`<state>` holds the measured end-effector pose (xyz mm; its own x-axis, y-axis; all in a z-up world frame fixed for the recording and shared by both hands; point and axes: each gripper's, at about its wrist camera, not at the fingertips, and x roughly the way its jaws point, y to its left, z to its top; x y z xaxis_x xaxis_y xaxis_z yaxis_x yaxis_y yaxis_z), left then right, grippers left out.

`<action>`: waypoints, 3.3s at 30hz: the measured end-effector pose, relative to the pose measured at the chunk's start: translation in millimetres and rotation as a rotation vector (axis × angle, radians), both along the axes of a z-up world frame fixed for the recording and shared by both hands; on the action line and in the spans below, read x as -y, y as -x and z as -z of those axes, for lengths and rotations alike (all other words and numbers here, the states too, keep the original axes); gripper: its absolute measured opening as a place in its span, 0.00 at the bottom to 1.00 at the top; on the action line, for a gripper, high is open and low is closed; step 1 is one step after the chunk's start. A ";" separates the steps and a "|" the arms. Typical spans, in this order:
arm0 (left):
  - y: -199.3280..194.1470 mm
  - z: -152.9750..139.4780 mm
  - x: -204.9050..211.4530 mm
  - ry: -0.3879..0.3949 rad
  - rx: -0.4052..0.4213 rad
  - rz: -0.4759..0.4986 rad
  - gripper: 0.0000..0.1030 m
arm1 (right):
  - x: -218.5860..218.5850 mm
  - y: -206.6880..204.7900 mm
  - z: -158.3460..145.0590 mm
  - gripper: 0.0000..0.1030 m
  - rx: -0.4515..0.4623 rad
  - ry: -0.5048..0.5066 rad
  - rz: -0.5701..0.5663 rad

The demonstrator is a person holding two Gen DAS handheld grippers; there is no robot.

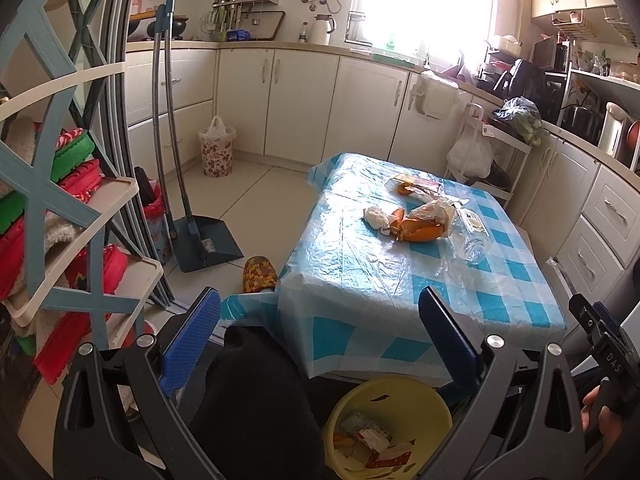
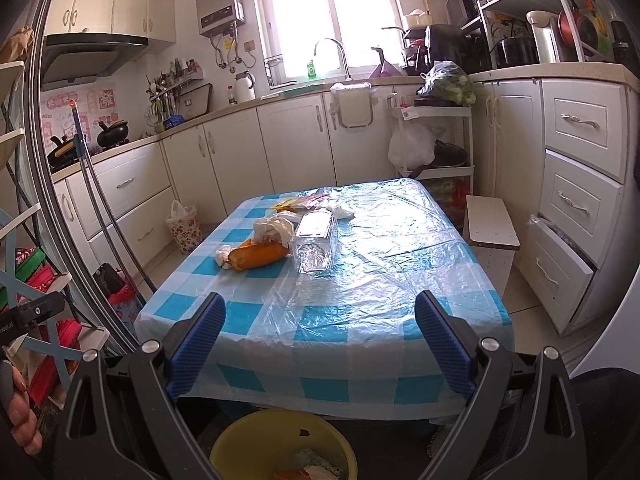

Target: Collect trash

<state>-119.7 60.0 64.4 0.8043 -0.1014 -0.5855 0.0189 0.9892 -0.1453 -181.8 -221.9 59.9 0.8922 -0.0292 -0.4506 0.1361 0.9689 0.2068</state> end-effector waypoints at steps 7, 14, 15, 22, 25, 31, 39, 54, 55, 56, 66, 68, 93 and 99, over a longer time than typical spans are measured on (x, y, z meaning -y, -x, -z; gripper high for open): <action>3.4 -2.9 2.0 -0.001 0.005 0.004 0.93 | 4.1 2.6 0.4 0.89 0.004 0.004 0.008; -0.1 -3.0 2.8 -0.007 0.002 0.022 0.93 | 5.2 1.0 0.9 0.89 -0.002 -0.006 -0.005; -2.1 -2.7 1.7 -0.008 0.004 0.025 0.93 | 4.3 0.4 1.3 0.89 -0.005 -0.008 -0.010; -27.9 5.1 3.1 -0.044 0.016 0.104 0.93 | 0.7 -10.8 5.4 0.89 -0.045 -0.038 -0.056; -45.3 9.8 13.0 -0.075 0.004 0.154 0.93 | 0.1 -23.9 7.1 0.89 -0.089 -0.061 -0.098; -83.2 11.8 51.2 -0.154 0.009 0.255 0.93 | 4.0 -65.9 7.4 0.89 -0.178 -0.069 -0.176; -149.1 18.3 110.4 -0.246 0.032 0.354 0.93 | 26.0 -129.9 11.8 0.89 -0.247 -0.055 -0.196; -260.7 58.0 226.2 -0.388 -0.041 0.595 0.65 | 65.5 -163.4 28.4 0.89 -0.264 -0.273 -0.144; -267.4 58.7 226.4 -0.351 -0.064 0.609 0.48 | 66.4 -165.6 28.2 0.89 -0.265 -0.276 -0.144; -272.4 59.5 225.1 -0.310 -0.090 0.623 0.31 | 66.6 -166.7 27.7 0.89 -0.264 -0.278 -0.144; -293.9 35.0 164.5 0.032 -0.138 0.496 0.11 | 54.8 -215.3 26.0 0.89 -0.285 -0.247 -0.147; -294.0 30.9 151.7 0.073 -0.139 0.480 0.11 | 48.8 -230.3 30.5 0.89 -0.303 -0.231 -0.147; -216.2 -20.8 57.0 0.376 -0.063 0.330 0.11 | 69.1 -228.0 67.7 0.53 -0.408 -0.446 -0.150; -174.6 -15.3 49.1 0.402 -0.056 0.297 0.11 | 83.8 -193.2 53.4 0.53 -0.341 -0.559 -0.170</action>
